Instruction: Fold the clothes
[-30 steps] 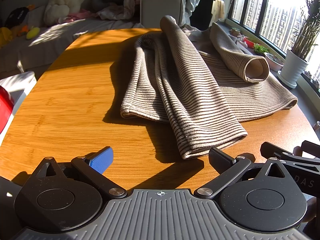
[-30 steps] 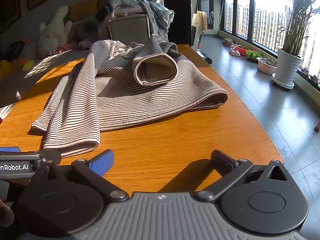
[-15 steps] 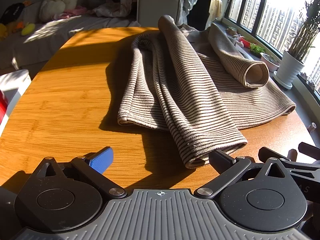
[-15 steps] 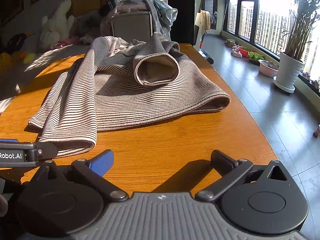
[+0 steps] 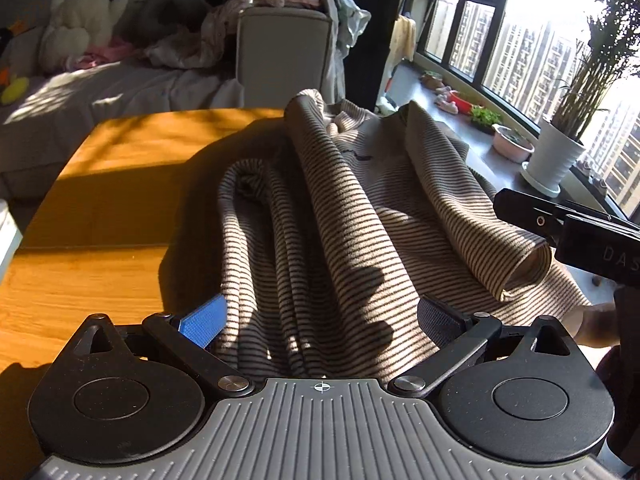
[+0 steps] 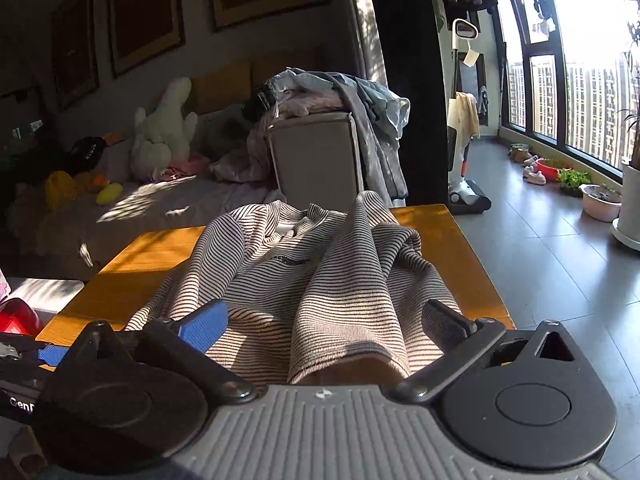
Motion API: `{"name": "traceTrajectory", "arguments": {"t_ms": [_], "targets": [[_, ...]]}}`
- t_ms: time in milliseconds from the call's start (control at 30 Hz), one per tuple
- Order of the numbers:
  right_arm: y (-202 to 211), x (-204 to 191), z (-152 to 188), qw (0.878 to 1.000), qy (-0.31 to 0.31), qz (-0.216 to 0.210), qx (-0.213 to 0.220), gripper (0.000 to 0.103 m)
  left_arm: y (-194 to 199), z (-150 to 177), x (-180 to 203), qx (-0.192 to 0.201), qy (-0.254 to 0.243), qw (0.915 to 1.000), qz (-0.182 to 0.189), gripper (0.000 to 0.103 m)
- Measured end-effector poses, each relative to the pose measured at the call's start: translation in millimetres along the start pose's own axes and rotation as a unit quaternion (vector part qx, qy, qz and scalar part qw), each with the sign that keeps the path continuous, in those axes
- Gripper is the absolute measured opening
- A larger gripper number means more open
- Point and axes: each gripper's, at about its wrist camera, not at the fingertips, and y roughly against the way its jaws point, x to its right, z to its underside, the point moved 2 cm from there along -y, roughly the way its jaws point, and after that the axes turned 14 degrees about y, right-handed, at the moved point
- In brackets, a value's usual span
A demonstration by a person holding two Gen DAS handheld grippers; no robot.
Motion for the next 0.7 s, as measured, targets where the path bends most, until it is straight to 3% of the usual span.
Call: {"name": "traceTrajectory", "arguments": {"t_ms": [100, 200, 267, 400, 700], "targets": [[-44.5, 10.0, 0.7, 0.999, -0.029, -0.023, -0.027, 0.103, -17.9, -16.5, -4.1, 0.021, 0.005, 0.9998, 0.004, 0.103], [-84.8, 17.7, 11.5, 0.996, -0.056, -0.05, -0.057, 0.103, -34.7, -26.1, -9.9, 0.049, 0.014, 0.9971, 0.056, 0.103], [-99.0, 22.4, 18.8, 0.992, -0.079, -0.07, -0.069, 0.103, -45.8, -26.4, -9.8, 0.046, 0.005, 0.9963, 0.073, 0.103], [-93.8, 29.6, 26.3, 0.985, -0.115, -0.11, -0.061, 0.103, -59.8, -12.3, -3.2, 0.0, -0.031, 0.9968, 0.074, 0.103], [-26.1, 9.1, 56.9, 0.974, -0.136, -0.172, -0.051, 0.103, -6.9, 19.5, -10.2, 0.013, -0.089, 0.9914, 0.095, 0.103]]}}
